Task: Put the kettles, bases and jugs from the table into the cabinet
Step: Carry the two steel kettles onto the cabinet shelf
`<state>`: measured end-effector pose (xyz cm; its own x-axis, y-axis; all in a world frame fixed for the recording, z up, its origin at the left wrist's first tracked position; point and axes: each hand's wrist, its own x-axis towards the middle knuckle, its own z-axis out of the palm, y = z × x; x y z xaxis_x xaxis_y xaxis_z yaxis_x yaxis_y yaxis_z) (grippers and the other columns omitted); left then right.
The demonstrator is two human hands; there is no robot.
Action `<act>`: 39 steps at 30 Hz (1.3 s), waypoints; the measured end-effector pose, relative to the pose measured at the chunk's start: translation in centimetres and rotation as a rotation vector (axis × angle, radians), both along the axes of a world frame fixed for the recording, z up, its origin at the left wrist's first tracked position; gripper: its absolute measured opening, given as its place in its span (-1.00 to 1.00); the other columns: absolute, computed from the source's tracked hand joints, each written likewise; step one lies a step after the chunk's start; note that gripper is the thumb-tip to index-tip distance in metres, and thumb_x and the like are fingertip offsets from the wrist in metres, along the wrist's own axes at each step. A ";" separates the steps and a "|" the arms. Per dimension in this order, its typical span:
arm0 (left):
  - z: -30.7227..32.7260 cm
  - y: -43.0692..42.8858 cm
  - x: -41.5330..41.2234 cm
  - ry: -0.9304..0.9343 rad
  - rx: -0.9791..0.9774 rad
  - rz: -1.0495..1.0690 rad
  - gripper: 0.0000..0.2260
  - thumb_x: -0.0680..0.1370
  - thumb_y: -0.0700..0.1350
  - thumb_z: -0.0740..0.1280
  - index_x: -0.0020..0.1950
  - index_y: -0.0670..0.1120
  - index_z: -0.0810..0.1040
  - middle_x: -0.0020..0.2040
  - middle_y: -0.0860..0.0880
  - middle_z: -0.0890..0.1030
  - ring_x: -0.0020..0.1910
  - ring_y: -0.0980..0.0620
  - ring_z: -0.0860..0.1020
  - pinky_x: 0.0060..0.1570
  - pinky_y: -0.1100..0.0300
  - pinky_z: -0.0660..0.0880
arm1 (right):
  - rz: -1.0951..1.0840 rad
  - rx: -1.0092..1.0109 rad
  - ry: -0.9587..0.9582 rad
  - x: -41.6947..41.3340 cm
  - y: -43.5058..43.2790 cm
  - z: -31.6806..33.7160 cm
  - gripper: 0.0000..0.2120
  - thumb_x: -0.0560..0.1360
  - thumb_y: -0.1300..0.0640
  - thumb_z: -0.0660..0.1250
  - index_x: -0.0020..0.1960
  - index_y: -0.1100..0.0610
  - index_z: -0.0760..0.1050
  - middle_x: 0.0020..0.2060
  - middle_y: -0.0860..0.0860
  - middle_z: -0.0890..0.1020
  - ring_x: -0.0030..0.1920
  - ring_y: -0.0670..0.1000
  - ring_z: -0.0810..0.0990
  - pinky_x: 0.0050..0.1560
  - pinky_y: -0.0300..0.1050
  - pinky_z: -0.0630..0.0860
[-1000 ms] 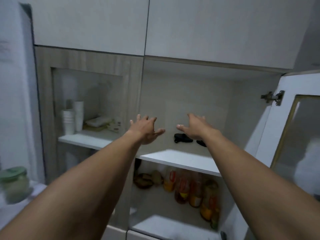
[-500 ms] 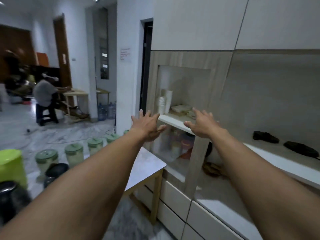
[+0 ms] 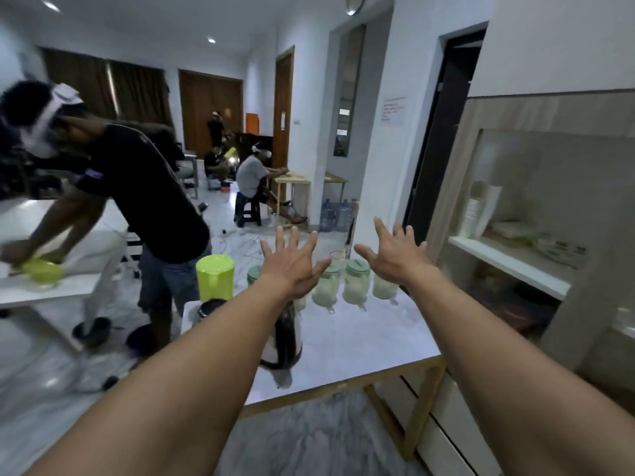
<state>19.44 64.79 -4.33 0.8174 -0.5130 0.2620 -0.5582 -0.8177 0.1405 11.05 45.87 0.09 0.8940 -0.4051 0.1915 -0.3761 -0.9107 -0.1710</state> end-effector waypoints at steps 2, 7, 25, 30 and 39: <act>-1.1 2.8 1.3 0.008 0.010 0.041 -0.33 0.60 0.35 -0.09 0.64 0.08 -0.12 0.64 -0.15 -0.10 0.58 -0.28 -0.20 0.46 -0.39 -0.16 | 0.046 0.012 0.008 2.4 2.6 -1.1 -0.20 0.60 -0.39 0.04 0.67 -0.05 -0.17 0.66 0.17 -0.09 0.64 0.27 -0.12 0.53 0.42 -0.07; -4.8 8.6 4.6 0.057 -0.002 0.138 -0.33 0.61 0.35 -0.09 0.63 0.09 -0.15 0.64 -0.15 -0.13 0.58 -0.28 -0.22 0.45 -0.39 -0.19 | 0.128 0.040 0.032 7.4 8.4 -4.6 -0.21 0.60 -0.38 0.06 0.66 -0.02 -0.09 0.65 0.19 -0.03 0.63 0.27 -0.08 0.53 0.44 0.00; -22.8 13.3 8.8 0.183 -0.264 0.291 -0.26 0.62 0.10 0.21 0.63 -0.12 -0.14 0.62 -0.21 -0.04 0.60 -0.22 -0.08 0.53 -0.18 0.03 | 0.297 0.151 0.042 16.1 13.1 -22.6 -0.46 0.58 -0.06 0.31 0.48 0.10 0.27 0.37 0.18 0.43 0.39 0.26 0.37 0.27 0.26 0.45; -26.1 12.3 9.0 0.258 -0.466 0.446 -0.24 0.58 0.02 0.30 0.62 -0.13 -0.07 0.59 -0.19 0.06 0.54 -0.22 0.11 0.47 -0.17 0.19 | 0.242 0.190 0.013 16.5 12.2 -26.3 -0.41 0.56 0.05 0.32 0.52 0.12 0.22 0.40 0.21 0.39 0.35 0.30 0.40 0.20 0.23 0.48; -28.6 10.3 10.3 0.528 -0.948 0.768 -0.57 0.50 0.13 0.42 0.28 -0.04 0.45 0.12 -0.05 0.62 0.06 -0.10 0.57 -0.01 0.07 0.49 | -0.050 0.836 -0.167 17.7 12.0 -31.2 -0.47 0.55 0.11 0.40 0.38 0.04 0.17 0.10 0.12 0.59 0.01 0.21 0.60 -0.04 0.03 0.50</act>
